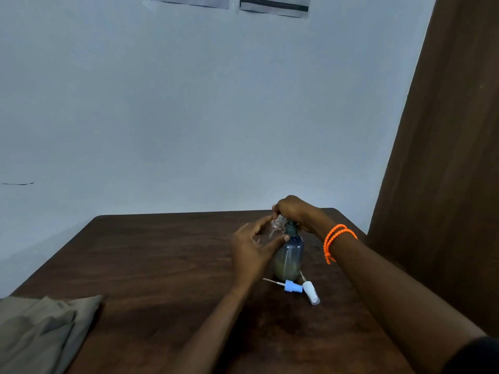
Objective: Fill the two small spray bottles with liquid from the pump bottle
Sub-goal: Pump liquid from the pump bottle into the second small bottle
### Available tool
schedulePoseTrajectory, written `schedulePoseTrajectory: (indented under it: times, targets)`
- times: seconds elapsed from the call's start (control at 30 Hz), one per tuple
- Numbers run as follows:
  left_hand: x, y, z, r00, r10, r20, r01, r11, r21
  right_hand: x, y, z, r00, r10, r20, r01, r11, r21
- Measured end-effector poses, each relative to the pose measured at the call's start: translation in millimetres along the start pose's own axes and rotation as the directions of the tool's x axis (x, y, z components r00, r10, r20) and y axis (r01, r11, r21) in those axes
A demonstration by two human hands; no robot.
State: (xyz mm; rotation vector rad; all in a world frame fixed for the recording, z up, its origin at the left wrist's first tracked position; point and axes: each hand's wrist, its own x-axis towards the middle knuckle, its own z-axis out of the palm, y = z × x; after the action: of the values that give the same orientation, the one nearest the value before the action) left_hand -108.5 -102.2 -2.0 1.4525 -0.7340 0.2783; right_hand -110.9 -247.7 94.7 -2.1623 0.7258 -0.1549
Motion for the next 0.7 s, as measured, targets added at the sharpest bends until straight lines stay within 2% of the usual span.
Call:
schedulePoseTrajectory:
  times: [0.1,0.23,0.37,0.47,0.6,0.7]
  targets:
    - [-3,-3,2,0.999,0.037,-0.012,-0.035,0.993,0.115,0,4,2,1.0,0.002,-0.017,-0.001,1.0,0.011]
    - [-7,-1,6,0.994,0.094,-0.058,-0.08,0.972,0.219,0,4,-3,1.0,0.007,0.03,-0.006,1.0,-0.026]
    - [-12,5,9,0.979,0.159,-0.126,-0.126,0.965,0.232,-3,2,-3,0.999,0.005,0.042,-0.004,0.999,-0.034]
    - [-15,8,8,0.981,0.125,-0.146,-0.085,0.964,0.253,-2,3,-1,1.0,-0.016,0.023,0.016,1.0,-0.001]
    - [-20,14,6,0.989,0.116,-0.091,-0.085,0.954,0.288,-3,5,-4,0.999,-0.016,0.029,0.016,1.0,-0.006]
    - [-21,19,6,0.992,0.118,-0.045,-0.106,0.972,0.211,-3,4,-6,0.999,-0.019,0.043,0.02,0.999,-0.03]
